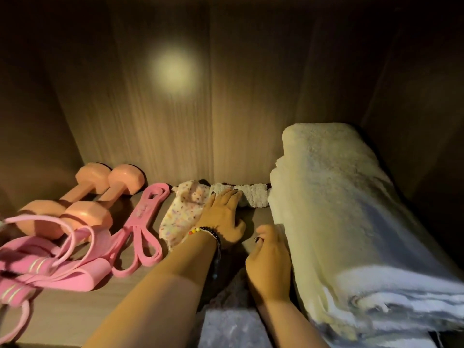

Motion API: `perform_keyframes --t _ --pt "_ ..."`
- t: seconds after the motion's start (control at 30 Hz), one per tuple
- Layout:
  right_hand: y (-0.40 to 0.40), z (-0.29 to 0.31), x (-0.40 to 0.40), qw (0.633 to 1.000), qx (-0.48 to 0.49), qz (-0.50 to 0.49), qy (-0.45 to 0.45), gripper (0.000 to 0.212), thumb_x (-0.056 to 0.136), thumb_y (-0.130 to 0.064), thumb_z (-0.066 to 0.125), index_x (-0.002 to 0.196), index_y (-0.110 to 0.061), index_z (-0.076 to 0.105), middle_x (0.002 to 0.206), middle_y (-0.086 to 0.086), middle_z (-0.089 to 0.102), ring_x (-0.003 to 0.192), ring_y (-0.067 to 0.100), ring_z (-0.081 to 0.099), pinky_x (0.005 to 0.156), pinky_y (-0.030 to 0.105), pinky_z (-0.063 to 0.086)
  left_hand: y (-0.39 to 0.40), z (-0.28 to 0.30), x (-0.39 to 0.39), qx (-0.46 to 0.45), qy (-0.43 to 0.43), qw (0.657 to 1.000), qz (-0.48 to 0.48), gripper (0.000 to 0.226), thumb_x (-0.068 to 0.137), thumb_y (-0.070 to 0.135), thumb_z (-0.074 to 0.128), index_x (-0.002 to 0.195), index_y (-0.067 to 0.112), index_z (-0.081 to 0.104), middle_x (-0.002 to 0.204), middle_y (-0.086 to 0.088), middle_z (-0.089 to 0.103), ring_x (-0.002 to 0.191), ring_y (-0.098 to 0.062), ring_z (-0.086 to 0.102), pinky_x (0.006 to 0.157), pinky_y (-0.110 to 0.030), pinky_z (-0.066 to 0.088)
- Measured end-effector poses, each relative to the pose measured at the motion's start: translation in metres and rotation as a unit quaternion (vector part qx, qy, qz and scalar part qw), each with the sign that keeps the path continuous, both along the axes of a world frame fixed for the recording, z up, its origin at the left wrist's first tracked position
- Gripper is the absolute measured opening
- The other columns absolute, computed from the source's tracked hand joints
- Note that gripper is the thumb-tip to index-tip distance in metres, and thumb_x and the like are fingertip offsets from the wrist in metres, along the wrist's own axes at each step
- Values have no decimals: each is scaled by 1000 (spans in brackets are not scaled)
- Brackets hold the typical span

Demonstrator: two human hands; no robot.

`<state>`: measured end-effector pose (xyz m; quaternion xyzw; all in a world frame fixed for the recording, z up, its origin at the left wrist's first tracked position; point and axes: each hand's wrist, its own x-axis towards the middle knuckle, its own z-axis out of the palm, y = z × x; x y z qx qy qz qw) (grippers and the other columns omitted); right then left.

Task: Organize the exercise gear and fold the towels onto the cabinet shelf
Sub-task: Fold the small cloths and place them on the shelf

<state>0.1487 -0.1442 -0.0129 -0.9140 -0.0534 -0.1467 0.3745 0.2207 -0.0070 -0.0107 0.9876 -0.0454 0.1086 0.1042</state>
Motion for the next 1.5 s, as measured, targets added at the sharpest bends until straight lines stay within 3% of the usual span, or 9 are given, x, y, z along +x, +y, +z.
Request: perform_keyframes --t 0.3,0.57,0.7,0.83,1.03,1.2,1.3,1.37,1.5 --pt "-4 -3 8 999 -29 15 32 26 95 -6 43 118 -17 52 114 2 59 88 9 55 58 7 32 0 -3 14 19 -104 986 132 84 77 25 51 153 32 14 161 -8 1 145 -29 2 114 -50 5" --pt "17 -2 25 981 -179 72 -33 81 88 3 46 153 -30 13 161 -3 11 102 20 63 69 25 47 9 -8 -33 -89 -116 939 310 84 75 17 57 149 11 19 158 -17 11 143 -36 17 114 -51 17" --pt "30 5 50 974 -203 96 -30 83 87 7 46 153 -32 13 162 -2 5 115 28 56 73 29 45 13 -1 -54 -62 -49 954 290 55 86 14 49 139 7 34 135 -16 47 116 -37 46 92 -43 39" --pt "39 2 71 976 -204 75 5 78 90 0 49 152 -34 17 162 -2 7 100 29 62 60 28 37 10 1 -73 -117 -83 969 202 38 90 9 52 128 4 50 125 -17 46 101 -40 54 73 -41 45" --pt "46 -1 81 975 -218 44 27 72 90 -1 42 151 -34 22 162 -3 10 93 29 63 49 26 29 19 8 -98 -294 -341 868 207 31 78 -13 59 109 -5 56 107 -17 44 86 -15 42 77 2 30" --pt "54 2 86 965 -259 28 39 74 91 -10 51 152 -32 17 162 1 5 98 30 62 50 25 31 28 9 -103 -343 -425 815 196 59 72 -20 54 127 3 51 125 -15 37 107 1 39 93 1 29" --pt "49 2 82 980 -193 37 13 82 90 2 43 153 -36 8 155 6 30 88 27 63 55 28 42 44 3 -96 -338 -338 841 252 92 68 -19 61 149 9 27 158 -16 10 142 -14 18 108 -3 18" --pt "43 1 75 996 -50 61 -42 85 89 2 48 152 -36 7 130 10 59 66 20 60 50 28 44 49 1 -92 -316 -279 861 284 96 71 -13 61 152 11 16 161 -9 -5 148 -26 5 118 -32 24" --pt "38 0 64 986 110 77 -103 81 88 7 48 153 -28 14 142 -6 50 56 11 57 50 30 50 44 0 -92 -274 -297 885 230 86 72 -8 60 149 9 27 161 -11 -3 148 -29 8 114 -49 29"
